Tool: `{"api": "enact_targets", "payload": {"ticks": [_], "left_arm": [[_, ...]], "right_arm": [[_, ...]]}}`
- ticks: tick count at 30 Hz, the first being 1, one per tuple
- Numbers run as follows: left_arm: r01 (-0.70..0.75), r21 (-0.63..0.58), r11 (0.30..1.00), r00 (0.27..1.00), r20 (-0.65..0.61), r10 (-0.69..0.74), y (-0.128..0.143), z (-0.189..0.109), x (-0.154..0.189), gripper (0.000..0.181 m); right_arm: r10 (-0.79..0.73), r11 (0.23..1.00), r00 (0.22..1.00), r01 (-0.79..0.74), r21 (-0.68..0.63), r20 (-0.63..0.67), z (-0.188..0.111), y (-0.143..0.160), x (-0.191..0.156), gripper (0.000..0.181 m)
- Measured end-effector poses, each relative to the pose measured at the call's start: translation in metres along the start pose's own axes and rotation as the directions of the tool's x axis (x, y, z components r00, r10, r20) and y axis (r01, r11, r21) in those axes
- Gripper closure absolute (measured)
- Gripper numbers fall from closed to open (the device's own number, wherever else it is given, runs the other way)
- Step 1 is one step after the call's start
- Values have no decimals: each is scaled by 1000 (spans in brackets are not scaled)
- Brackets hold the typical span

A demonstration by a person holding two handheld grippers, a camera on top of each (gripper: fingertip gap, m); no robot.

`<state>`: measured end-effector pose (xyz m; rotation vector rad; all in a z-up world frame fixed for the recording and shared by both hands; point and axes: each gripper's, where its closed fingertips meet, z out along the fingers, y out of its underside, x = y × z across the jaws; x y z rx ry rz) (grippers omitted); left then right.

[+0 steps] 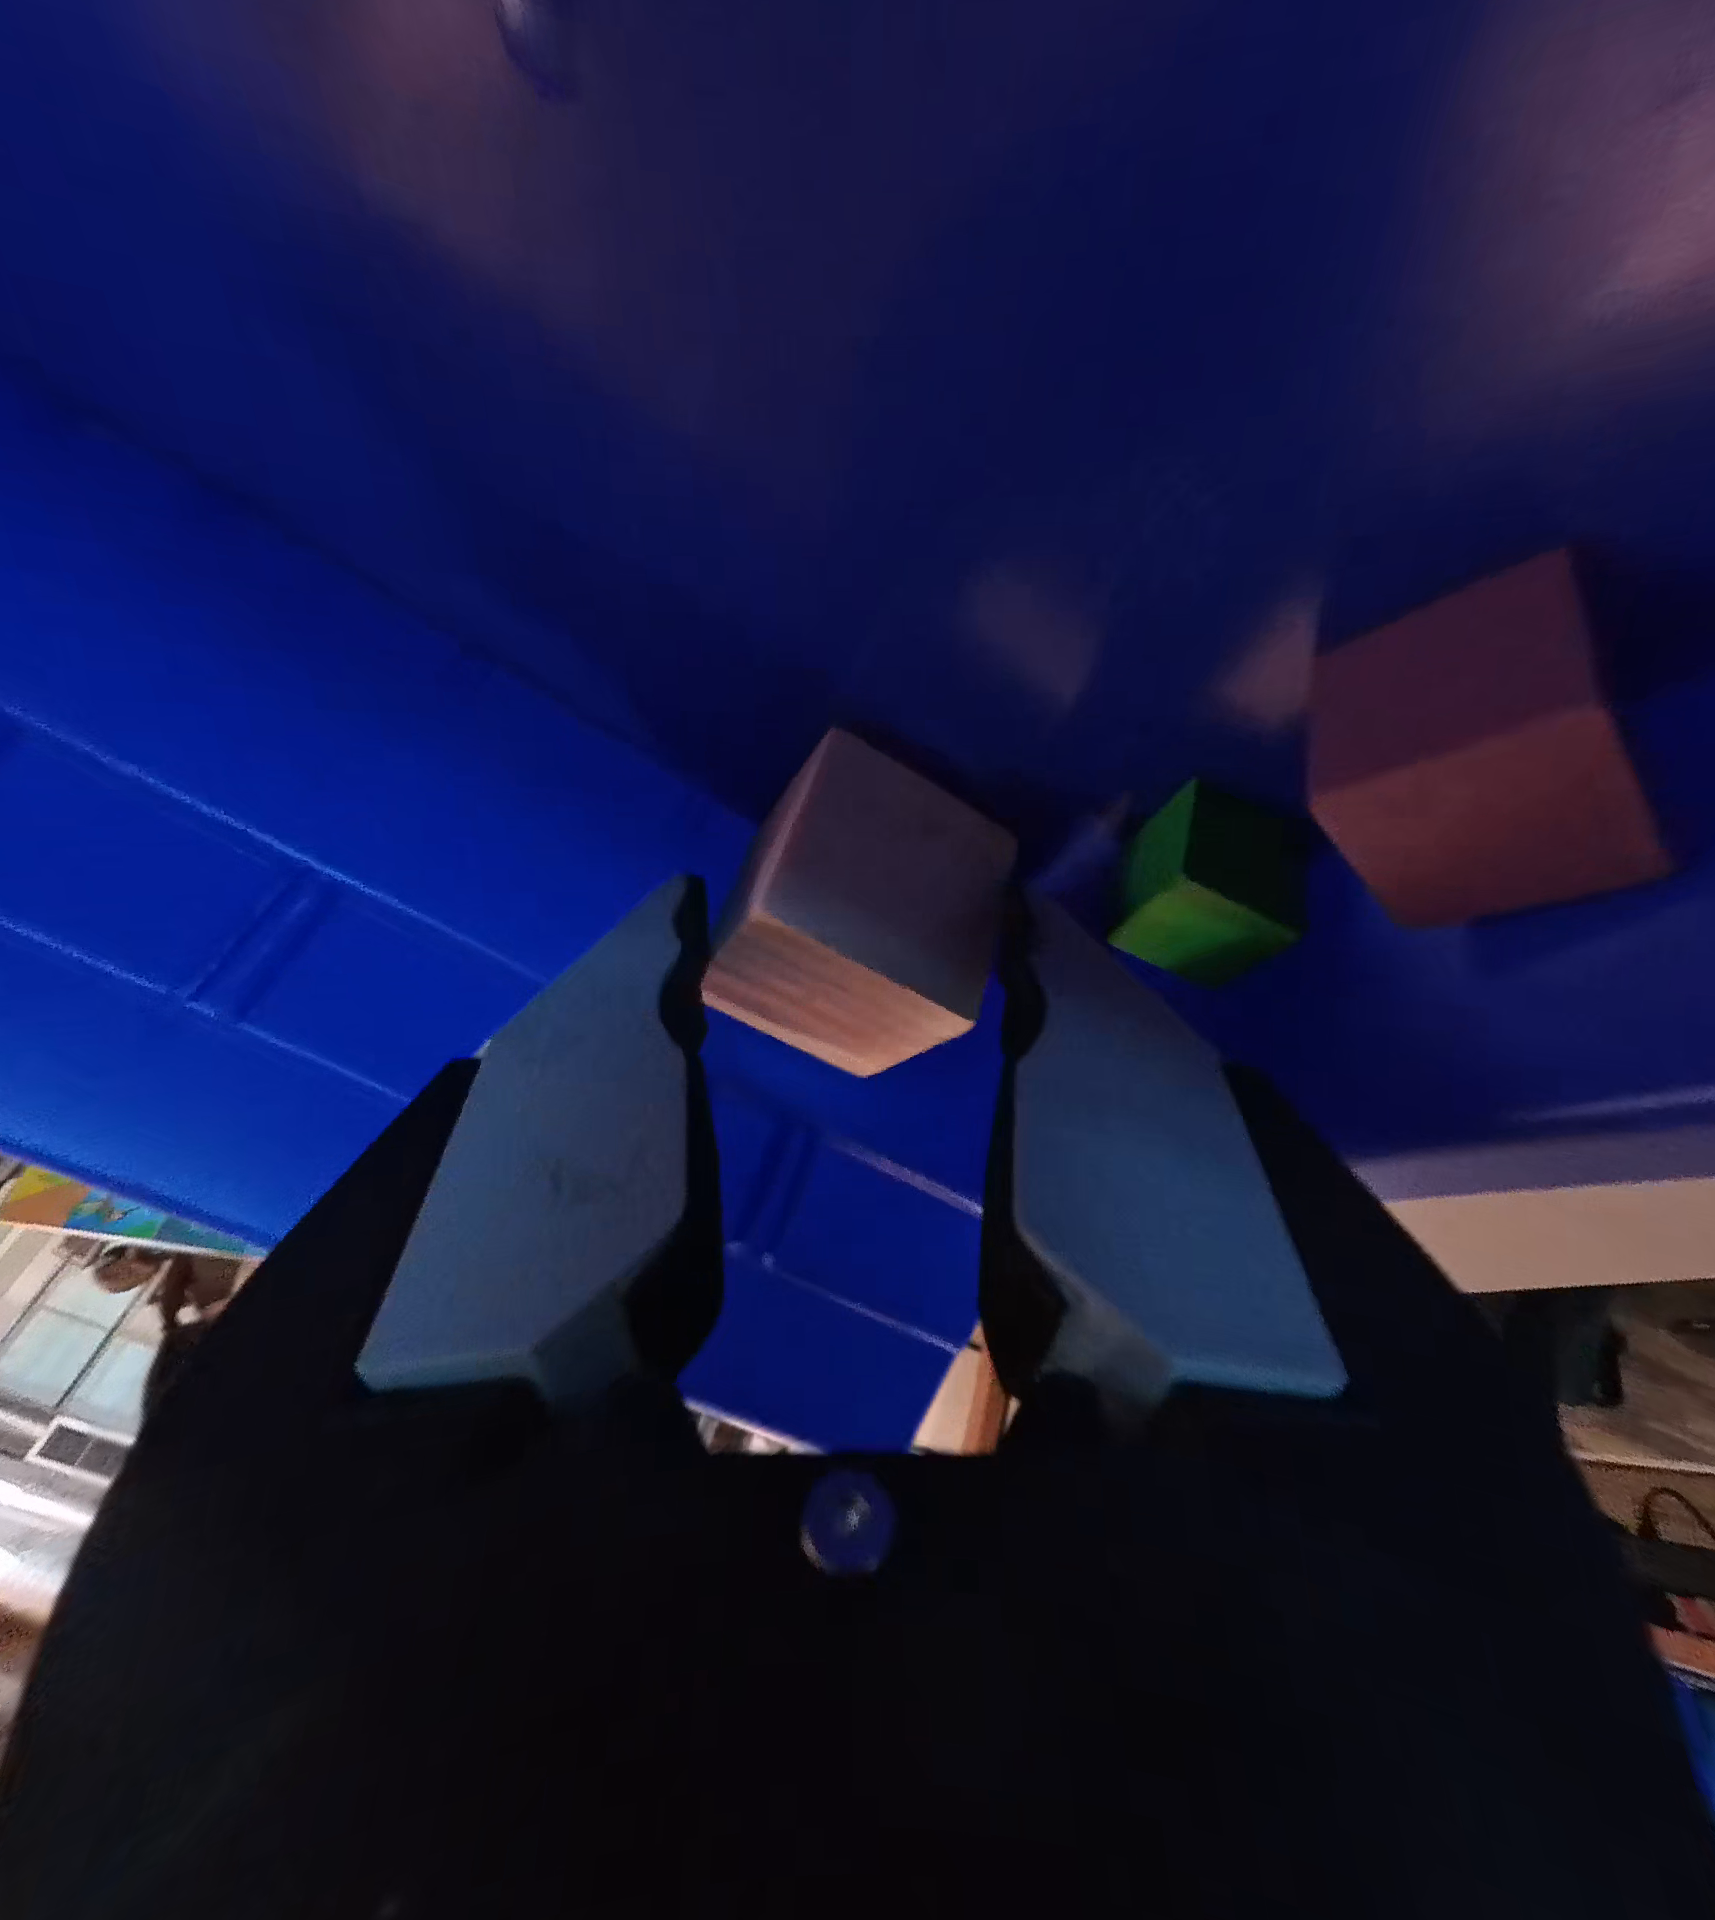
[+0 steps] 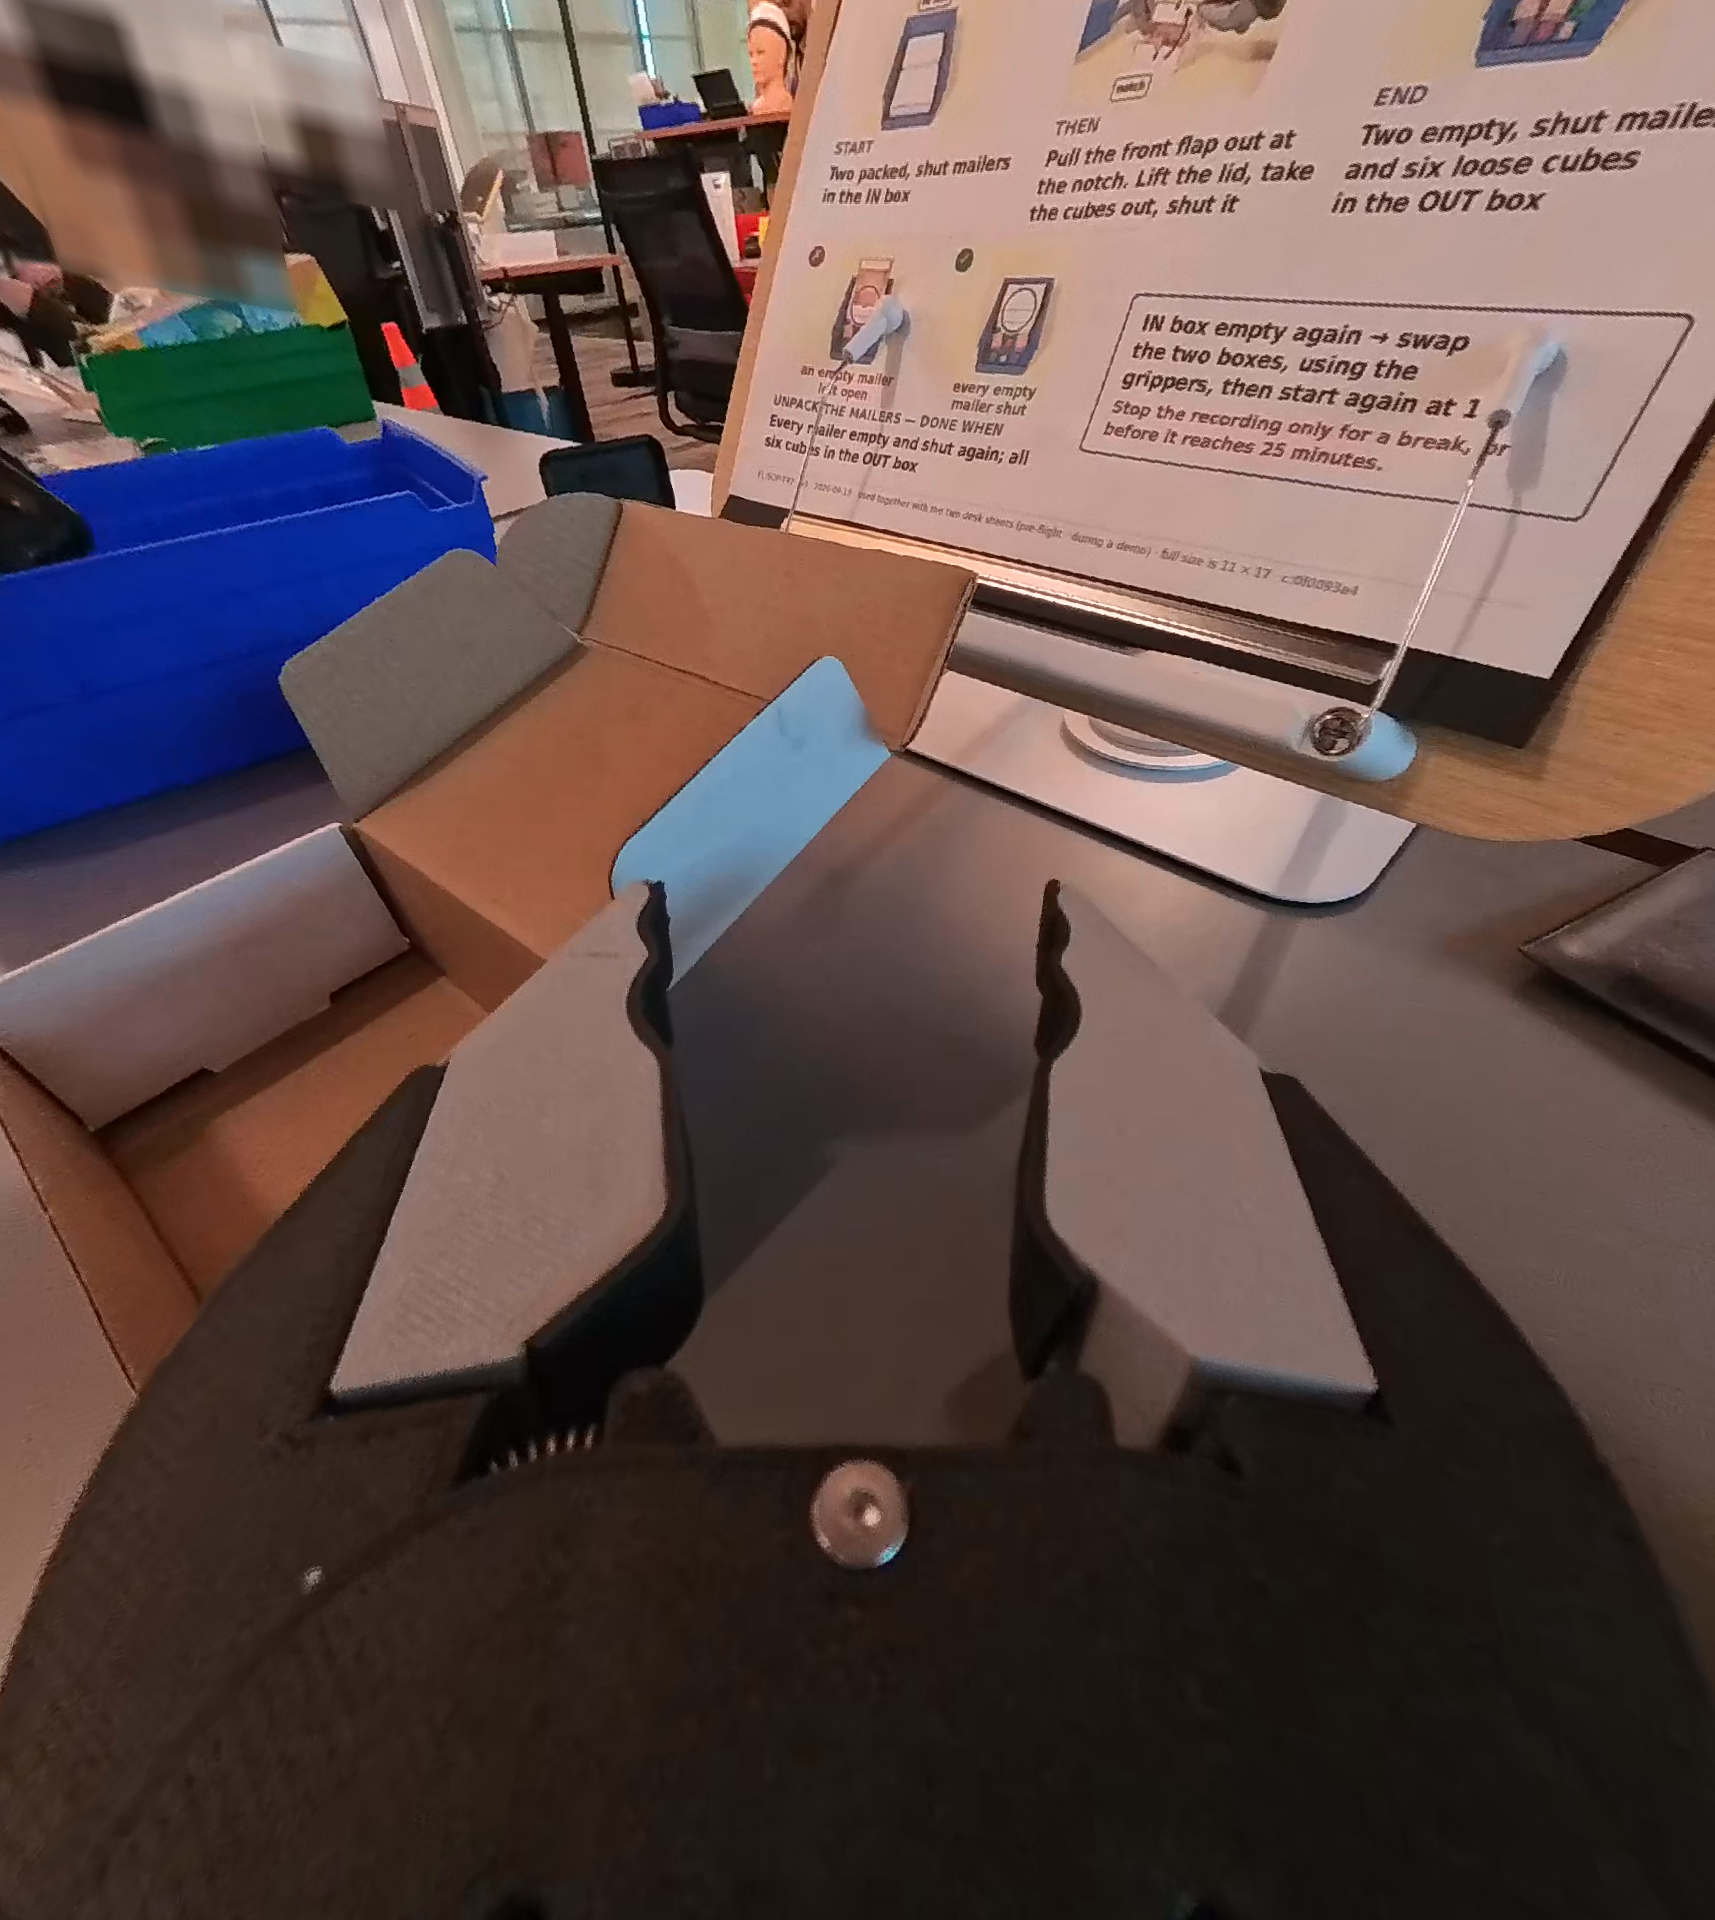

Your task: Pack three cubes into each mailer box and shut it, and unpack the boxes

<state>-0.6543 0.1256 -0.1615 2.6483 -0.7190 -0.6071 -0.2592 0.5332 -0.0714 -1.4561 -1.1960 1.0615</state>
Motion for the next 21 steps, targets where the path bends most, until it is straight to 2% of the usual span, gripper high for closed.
{"api": "enact_targets", "payload": {"ticks": [4, 8, 11, 14, 17, 21], "left_arm": [[-44, 3, 999, 996, 79, 44, 0, -7, -3, 126], [-13, 112, 994, 973, 232, -13, -12, -40, -26, 126], [17, 284, 959, 921, 369, -126, -28, -87, -49, 126], [-5, 482, 876, 843, 473, -255, -51, -144, -62, 126], [-105, 616, 781, 790, 528, -311, -87, -198, -51, 126], [-292, 709, 642, 716, 607, -345, -142, -270, -14, 126]], "right_arm": [[2, 1000, 1000, -2, -9, 4, 1, 2, -1, 113], [-1, 1000, 1000, 1, -14, 3, 2, 2, -1, 114], [-2, 1000, 1000, 2, -2, 1, 0, -1, -1, 114], [5, 1000, 1000, -5, 7, 7, -1, -3, -1, 114], [7, 1000, 999, -8, 30, 39, -3, -7, -6, 108], [-3, 992, 989, -16, 127, 149, -11, -26, -27, 100]]}}
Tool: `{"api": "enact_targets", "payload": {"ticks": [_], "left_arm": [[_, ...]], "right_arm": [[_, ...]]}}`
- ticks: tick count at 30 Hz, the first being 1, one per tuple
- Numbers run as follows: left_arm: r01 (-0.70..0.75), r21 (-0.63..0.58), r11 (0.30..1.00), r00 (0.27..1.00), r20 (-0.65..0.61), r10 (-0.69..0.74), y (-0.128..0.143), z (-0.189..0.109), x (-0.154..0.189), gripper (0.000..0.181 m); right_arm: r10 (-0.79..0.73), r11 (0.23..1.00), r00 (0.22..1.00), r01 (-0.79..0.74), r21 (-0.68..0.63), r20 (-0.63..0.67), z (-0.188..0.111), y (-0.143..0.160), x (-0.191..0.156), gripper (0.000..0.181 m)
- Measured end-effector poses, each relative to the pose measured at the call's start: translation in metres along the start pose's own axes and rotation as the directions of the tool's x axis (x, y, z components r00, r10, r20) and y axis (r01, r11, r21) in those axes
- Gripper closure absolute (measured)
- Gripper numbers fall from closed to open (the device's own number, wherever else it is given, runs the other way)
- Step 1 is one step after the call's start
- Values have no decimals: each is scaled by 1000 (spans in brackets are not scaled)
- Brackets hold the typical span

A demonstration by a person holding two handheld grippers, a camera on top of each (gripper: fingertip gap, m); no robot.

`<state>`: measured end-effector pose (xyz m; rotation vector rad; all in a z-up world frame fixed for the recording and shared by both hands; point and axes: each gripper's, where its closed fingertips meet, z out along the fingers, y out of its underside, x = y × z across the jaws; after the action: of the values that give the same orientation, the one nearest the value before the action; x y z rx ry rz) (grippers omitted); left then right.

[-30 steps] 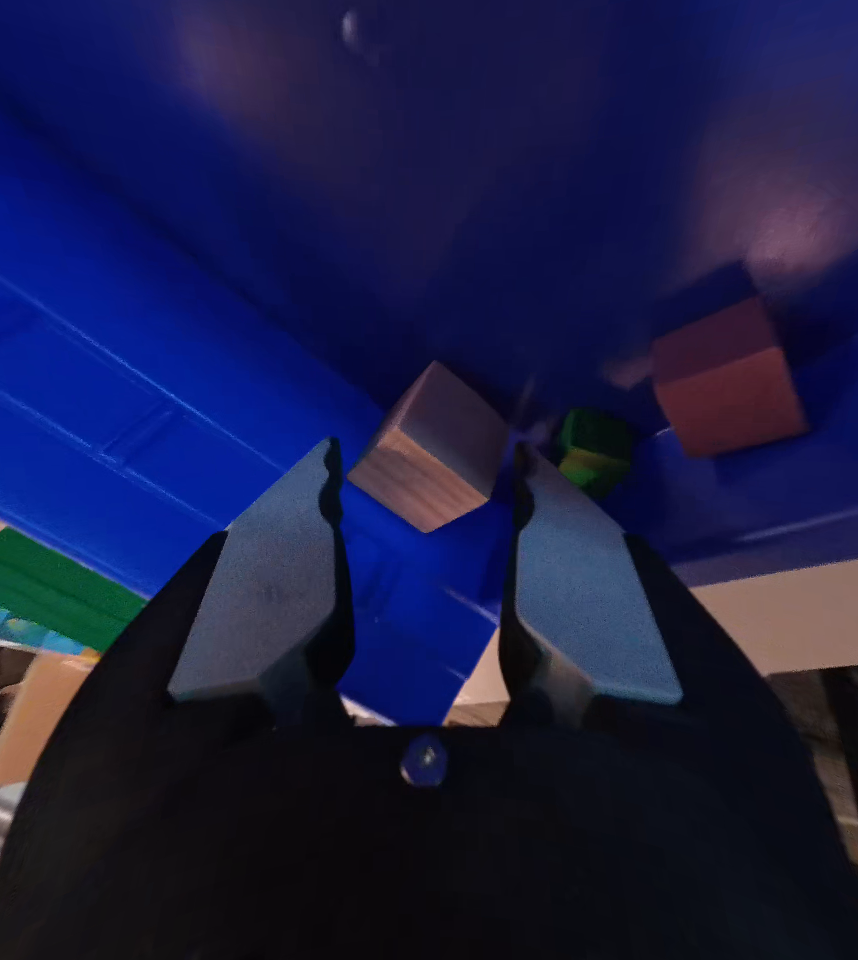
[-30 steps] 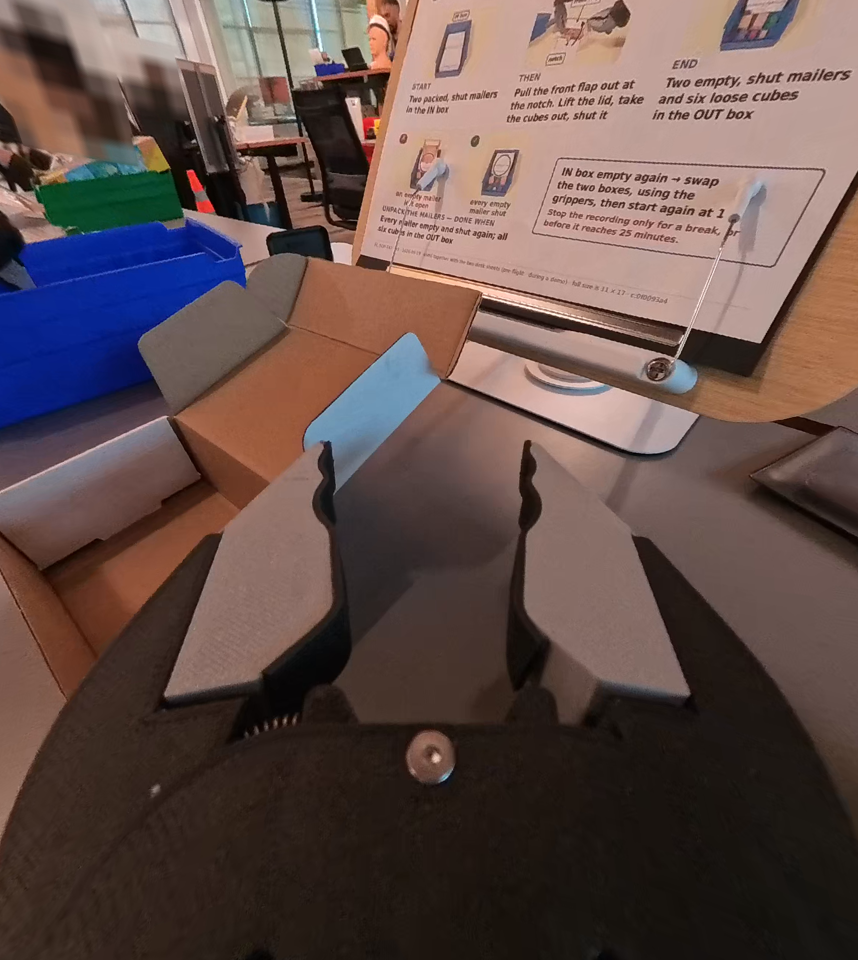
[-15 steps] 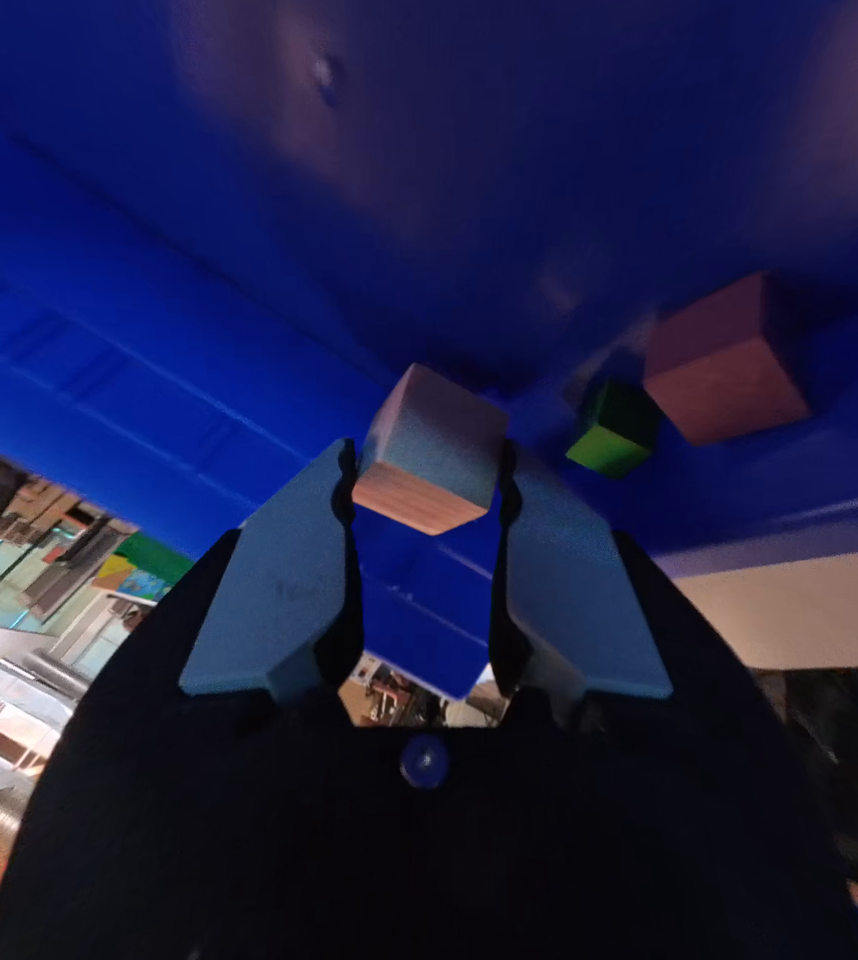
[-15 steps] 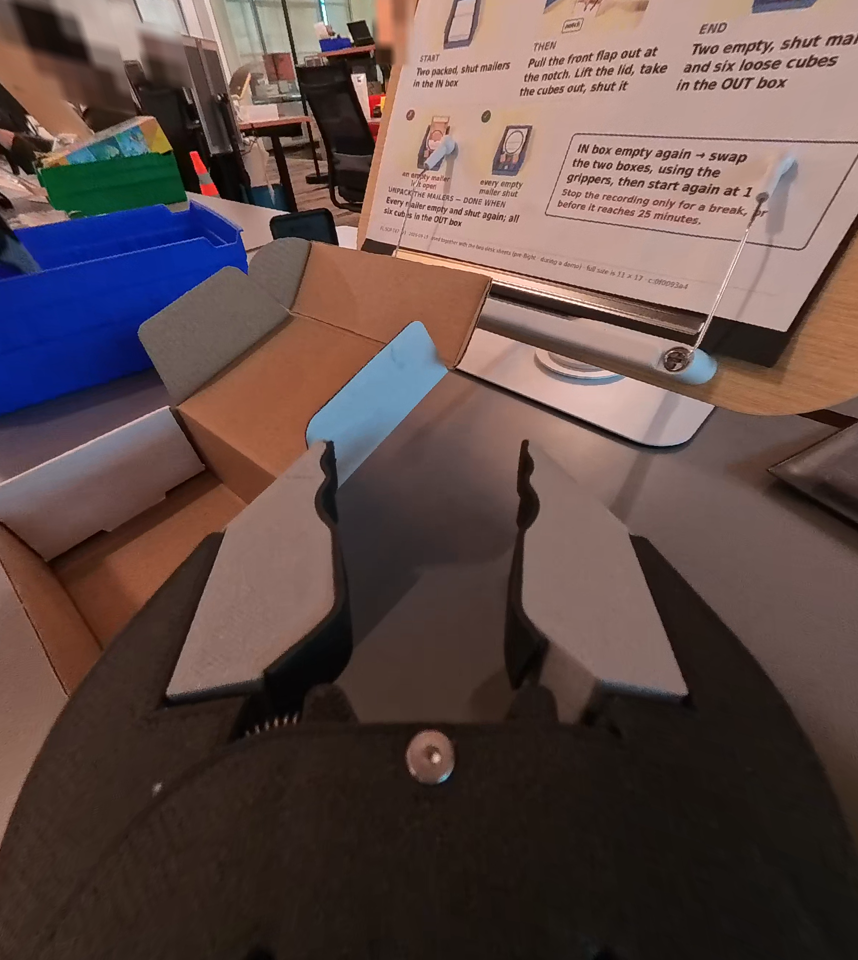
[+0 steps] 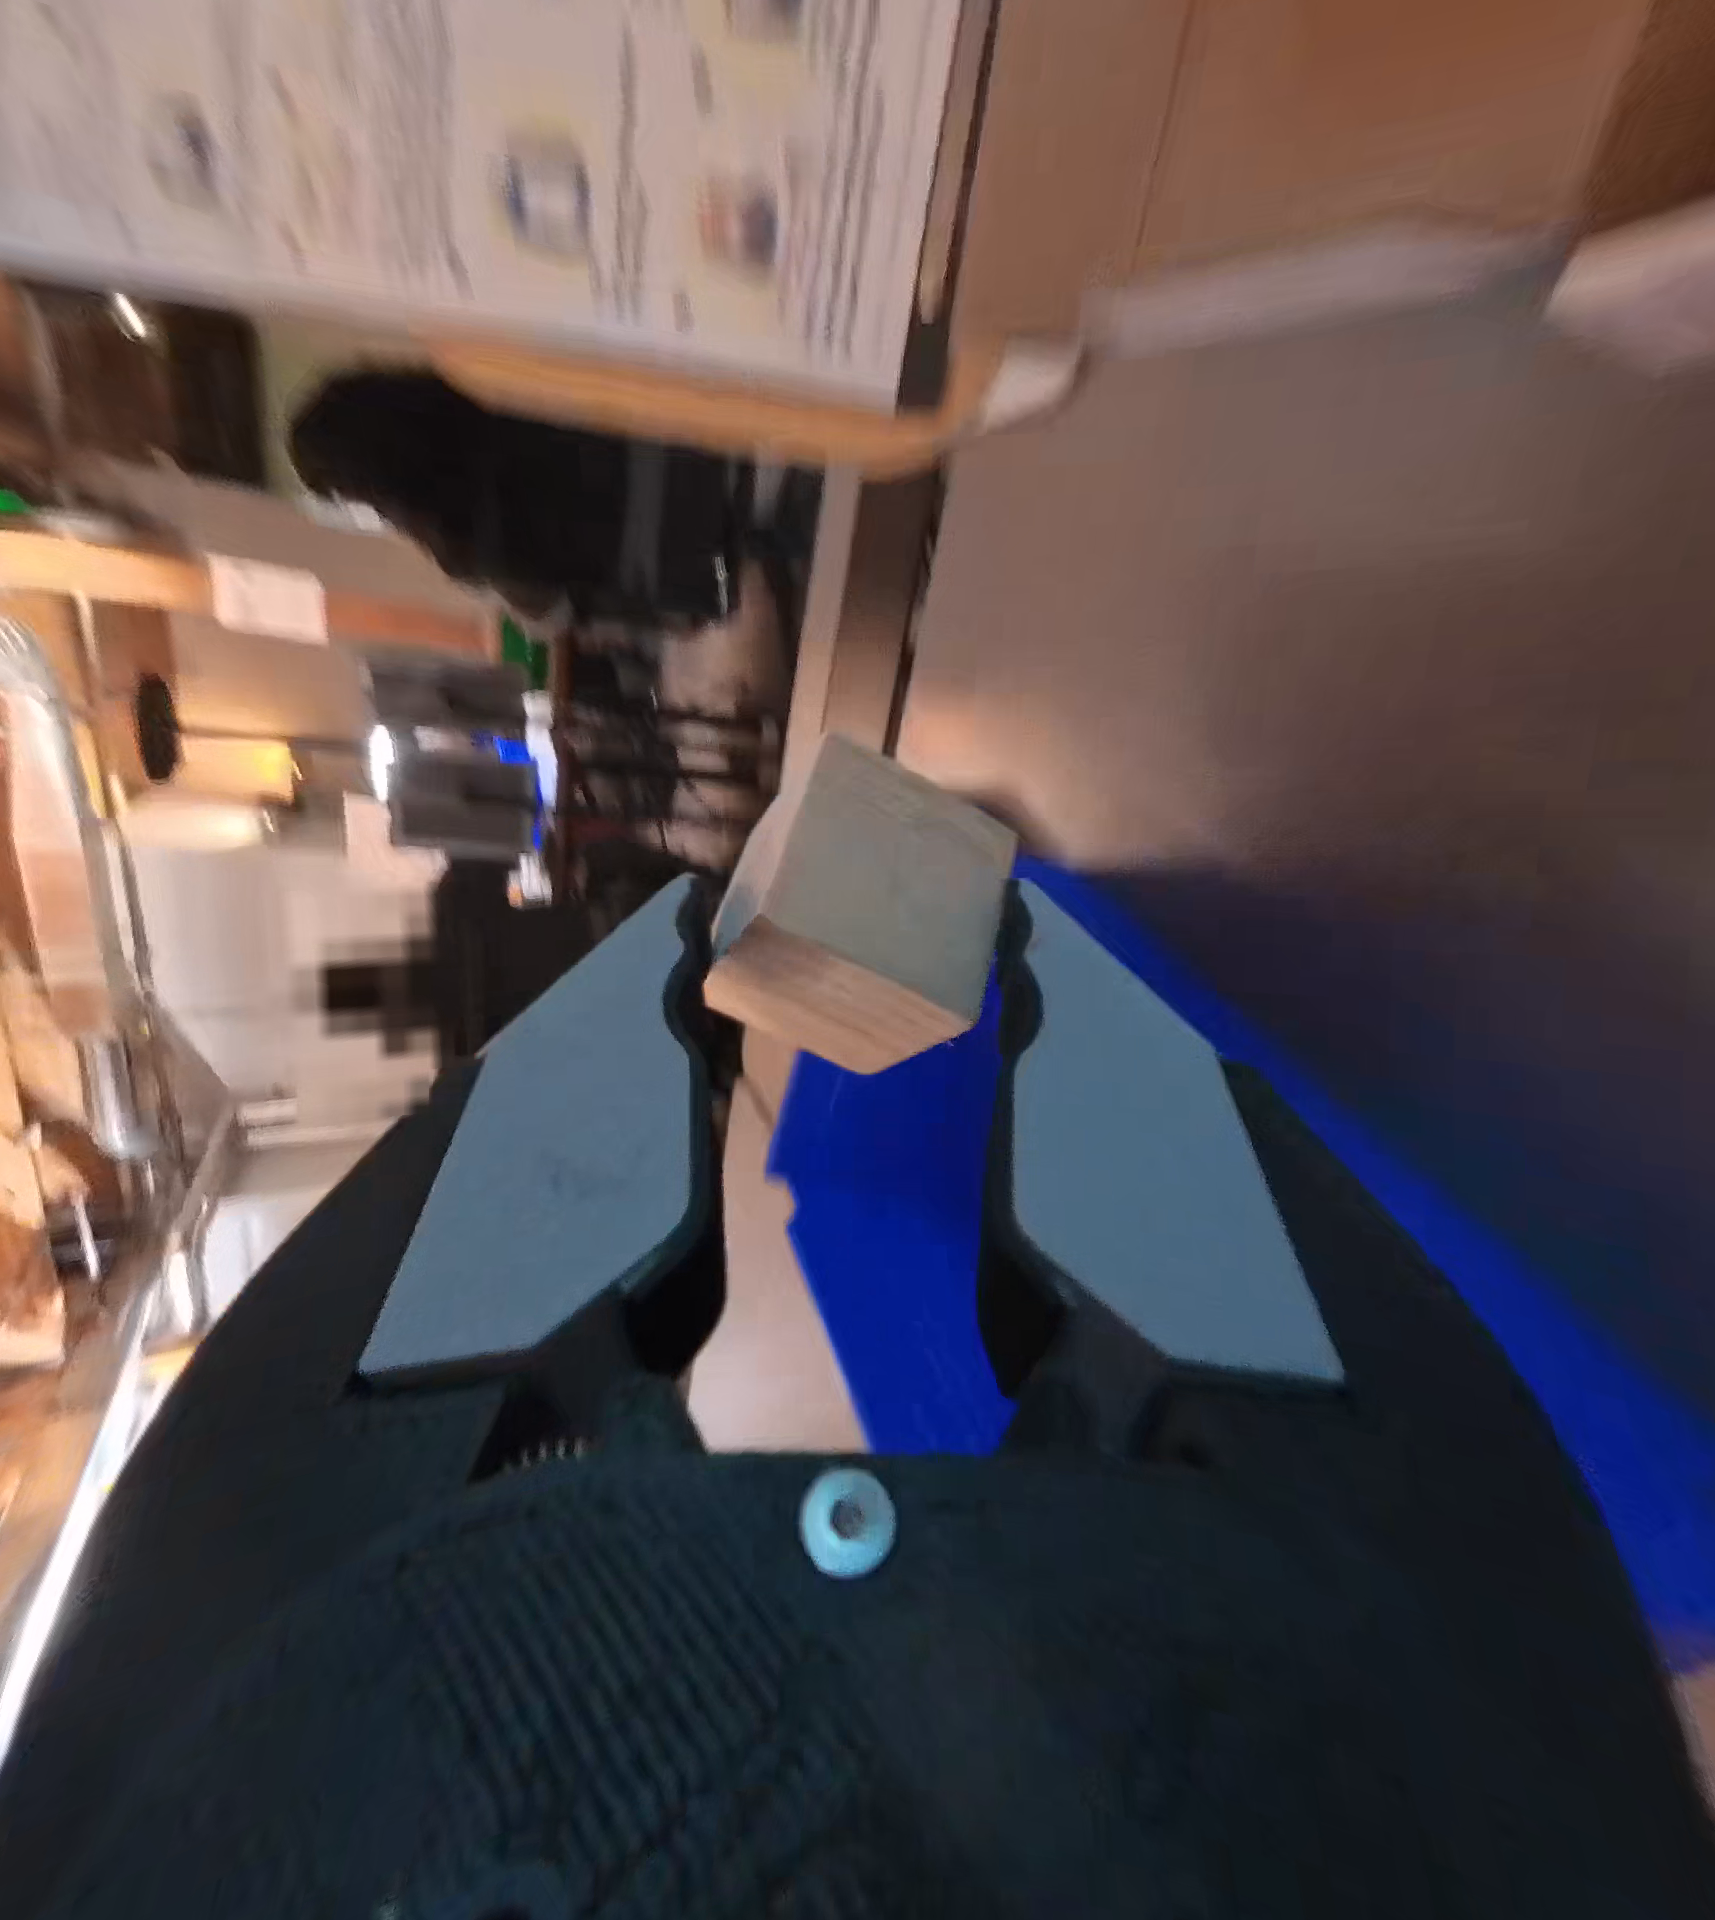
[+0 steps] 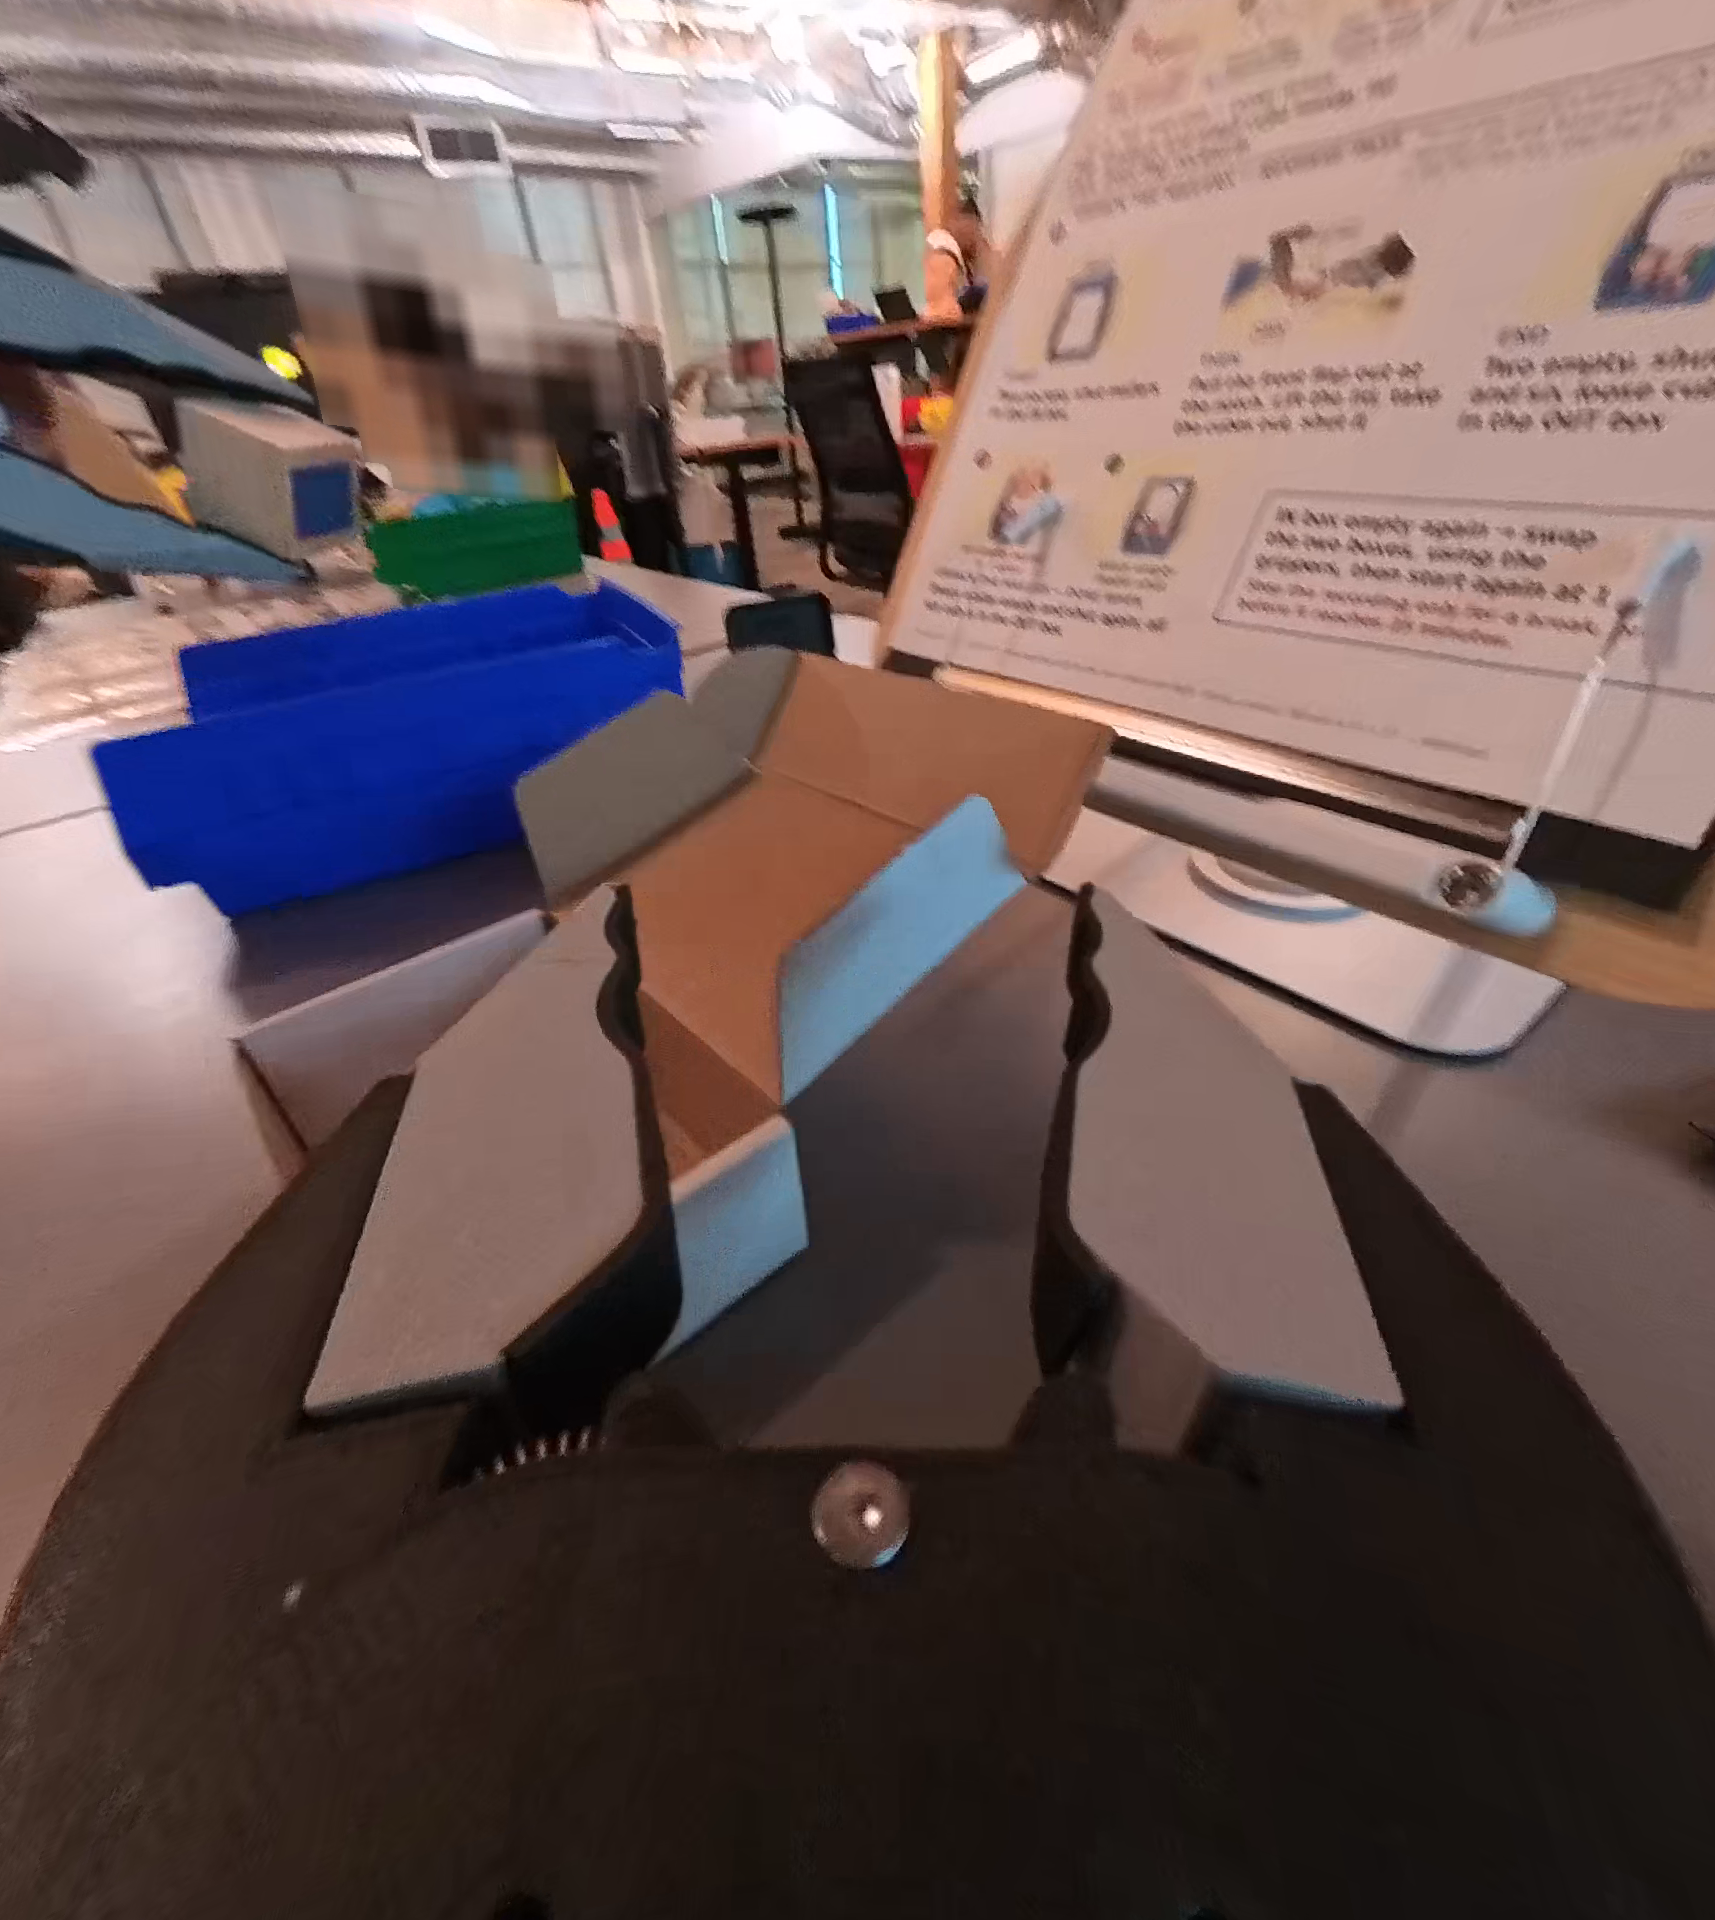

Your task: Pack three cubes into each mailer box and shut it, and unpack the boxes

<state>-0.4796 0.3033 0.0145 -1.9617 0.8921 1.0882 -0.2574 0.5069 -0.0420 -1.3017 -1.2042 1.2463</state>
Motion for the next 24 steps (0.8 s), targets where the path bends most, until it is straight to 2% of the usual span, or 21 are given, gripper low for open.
{"api": "enact_targets", "payload": {"ticks": [3, 6, 11, 14, 18, 21, 24], "left_arm": [[25, 226, 974, 999, 35, -34, -74, -11, 14, 127], [54, 405, 913, 997, 24, -70, -134, -16, 32, 127], [51, 566, 823, 997, 23, -78, -198, -2, 60, 127], [61, 632, 772, 998, -16, -66, -222, 5, 82, 127], [84, 704, 705, 996, -39, -80, -240, 5, 99, 127], [85, 735, 672, 996, -43, -78, -245, -2, 106, 127], [105, 734, 670, 993, -45, -106, -241, -1, 108, 127]], "right_arm": [[-4, 998, 998, 0, 69, 56, -5, -14, -12, 99], [3, 991, 993, -18, 129, 120, -11, -28, -25, 101], [38, 983, 926, -103, 154, 375, -18, -39, -71, 100], [82, 983, 873, -151, 107, 480, -15, -35, -90, 97], [108, 981, 822, -178, 72, 559, -14, -32, -108, 100], [74, 993, 788, -117, 31, 612, -12, -22, -127, 127], [-9, 999, 842, -15, 40, 540, -3, -13, -125, 139]]}}
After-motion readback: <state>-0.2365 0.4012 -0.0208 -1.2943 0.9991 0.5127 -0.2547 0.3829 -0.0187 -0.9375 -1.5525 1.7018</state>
